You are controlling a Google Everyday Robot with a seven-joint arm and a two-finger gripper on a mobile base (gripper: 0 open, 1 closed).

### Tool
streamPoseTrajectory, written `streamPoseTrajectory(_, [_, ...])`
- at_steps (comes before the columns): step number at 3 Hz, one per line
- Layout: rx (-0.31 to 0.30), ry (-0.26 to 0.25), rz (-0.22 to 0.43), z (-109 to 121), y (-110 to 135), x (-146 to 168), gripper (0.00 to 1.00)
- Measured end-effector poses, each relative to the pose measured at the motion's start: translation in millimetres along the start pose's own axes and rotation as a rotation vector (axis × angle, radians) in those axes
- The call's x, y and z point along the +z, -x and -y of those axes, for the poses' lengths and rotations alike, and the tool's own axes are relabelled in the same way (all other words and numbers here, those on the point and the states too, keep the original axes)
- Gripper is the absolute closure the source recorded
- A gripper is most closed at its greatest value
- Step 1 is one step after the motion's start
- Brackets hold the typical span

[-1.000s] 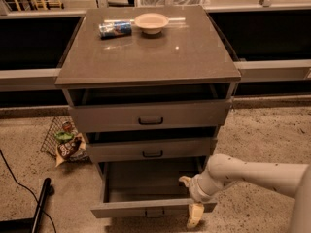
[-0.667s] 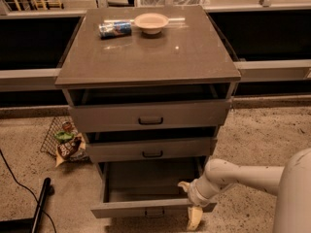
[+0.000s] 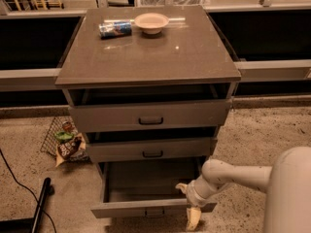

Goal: Close bottom drawer

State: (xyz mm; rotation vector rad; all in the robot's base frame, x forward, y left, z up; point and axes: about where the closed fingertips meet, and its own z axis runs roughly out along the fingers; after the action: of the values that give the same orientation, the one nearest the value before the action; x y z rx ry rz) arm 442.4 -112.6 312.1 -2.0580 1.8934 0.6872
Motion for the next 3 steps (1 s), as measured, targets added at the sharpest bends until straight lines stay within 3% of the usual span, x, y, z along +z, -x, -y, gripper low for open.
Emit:
streamPoseTrajectory(2, [-0.046, 0.070, -0.047, 10.3, -41.9, 59.2, 0.42])
streamPoseTrajectory(3, [-0.034, 0.077, -0.080, 11.4, -62.7, 77.6, 0.66])
